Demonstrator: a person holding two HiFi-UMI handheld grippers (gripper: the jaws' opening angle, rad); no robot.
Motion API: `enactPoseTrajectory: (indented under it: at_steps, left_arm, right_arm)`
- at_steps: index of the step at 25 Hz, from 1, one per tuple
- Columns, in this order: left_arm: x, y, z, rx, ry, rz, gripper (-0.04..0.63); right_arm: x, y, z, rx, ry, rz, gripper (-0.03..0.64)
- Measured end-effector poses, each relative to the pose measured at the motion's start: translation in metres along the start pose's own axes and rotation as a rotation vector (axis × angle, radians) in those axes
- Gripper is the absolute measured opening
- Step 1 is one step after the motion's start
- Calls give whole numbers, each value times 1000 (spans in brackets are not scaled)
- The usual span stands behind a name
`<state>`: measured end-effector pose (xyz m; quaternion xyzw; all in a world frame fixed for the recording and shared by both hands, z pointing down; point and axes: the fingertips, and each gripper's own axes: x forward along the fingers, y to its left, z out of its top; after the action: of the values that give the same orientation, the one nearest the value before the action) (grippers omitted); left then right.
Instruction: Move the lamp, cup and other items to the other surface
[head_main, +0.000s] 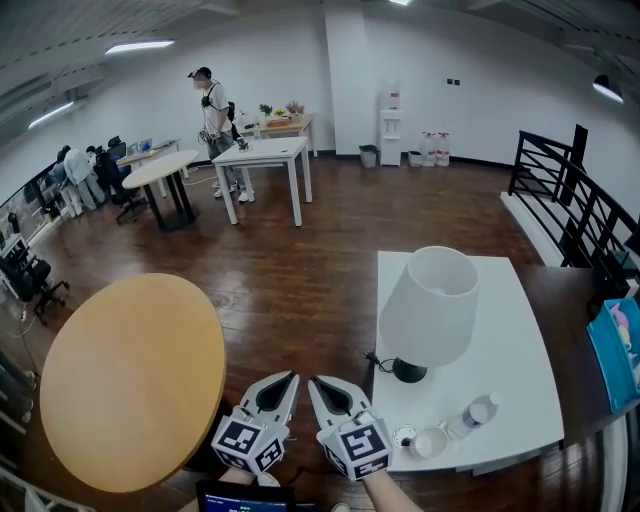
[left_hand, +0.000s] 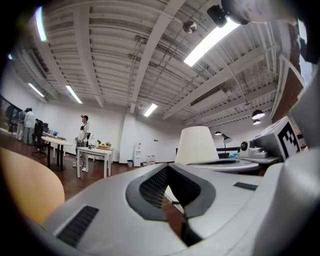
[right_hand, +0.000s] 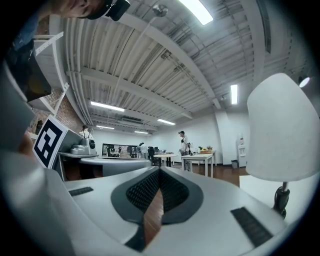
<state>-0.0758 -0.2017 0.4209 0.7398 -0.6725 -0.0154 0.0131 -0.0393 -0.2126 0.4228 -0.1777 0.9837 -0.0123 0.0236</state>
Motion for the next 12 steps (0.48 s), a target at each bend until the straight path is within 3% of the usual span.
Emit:
enactPoseTrajectory:
  at_steps: [12]
  left_arm:
    - [-3,-4,-2,5,12,2,12]
  right_arm:
    - [-1,-1,10,-35,-15,1,0]
